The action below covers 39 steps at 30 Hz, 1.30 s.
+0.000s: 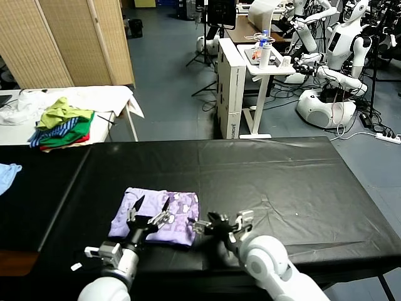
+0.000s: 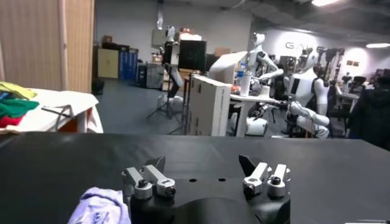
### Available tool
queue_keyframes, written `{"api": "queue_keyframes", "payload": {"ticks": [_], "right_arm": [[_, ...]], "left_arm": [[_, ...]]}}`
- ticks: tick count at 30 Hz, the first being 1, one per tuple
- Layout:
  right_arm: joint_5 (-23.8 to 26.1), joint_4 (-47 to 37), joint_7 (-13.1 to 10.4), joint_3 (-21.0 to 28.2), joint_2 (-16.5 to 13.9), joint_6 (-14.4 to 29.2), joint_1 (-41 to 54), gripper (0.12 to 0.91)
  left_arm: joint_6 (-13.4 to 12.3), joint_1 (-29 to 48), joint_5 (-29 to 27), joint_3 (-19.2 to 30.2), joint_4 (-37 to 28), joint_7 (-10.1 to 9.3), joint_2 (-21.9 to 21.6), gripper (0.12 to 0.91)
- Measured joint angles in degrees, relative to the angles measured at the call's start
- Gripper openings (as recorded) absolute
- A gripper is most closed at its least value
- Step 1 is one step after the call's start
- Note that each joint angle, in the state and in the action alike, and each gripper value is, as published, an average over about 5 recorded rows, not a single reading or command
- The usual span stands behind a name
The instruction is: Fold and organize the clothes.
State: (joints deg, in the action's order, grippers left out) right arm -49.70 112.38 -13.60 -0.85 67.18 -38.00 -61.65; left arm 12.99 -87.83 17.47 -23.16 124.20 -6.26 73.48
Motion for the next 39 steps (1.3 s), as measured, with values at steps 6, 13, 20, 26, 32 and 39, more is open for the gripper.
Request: {"api": "queue_keyframes", "payload": {"ticks": [6,13,20,26,32,39], "right_arm": [[0.64,-1.31,0.40,1.19,1.49,0.03,0.34,0.622],[1.08,-0.81,0.20,0.20,1.15,-0.02,0.26,0.230],[2.42,1.43,-1.57,-2.96,-2.01,-3.00,-0.62,0.140],[4.23,2.33,-0.68,-5.56,-5.83,-3.58,-0.92,0.140],[5.48,3.69,0.86,-7.46,-8.02,-3.40,-1.71,0.323],[8.54,6.88,2.79,-10.36,-10.99,-1.10,-4.65,0.757]], "left_arm": [[-0.11,-0.32,-0.39,-0.49,-0.04,-0.03,0.25,0.907],[-0.69,-0.34,-0.72,-1.43,-0.92,-0.04,0.72,0.907],[-1.19,-0.14,-0.65,-2.15,-2.11,-0.07,0.84,0.907],[-1.64,-0.01,-0.67,-2.18,-2.62,-0.12,1.48,0.907],[-3.14,-0.28,0.03,-2.41,-2.75,-1.03,1.35,0.907],[-4.45,-1.25,2.17,-2.58,-2.30,-0.72,0.00,0.907]]}}
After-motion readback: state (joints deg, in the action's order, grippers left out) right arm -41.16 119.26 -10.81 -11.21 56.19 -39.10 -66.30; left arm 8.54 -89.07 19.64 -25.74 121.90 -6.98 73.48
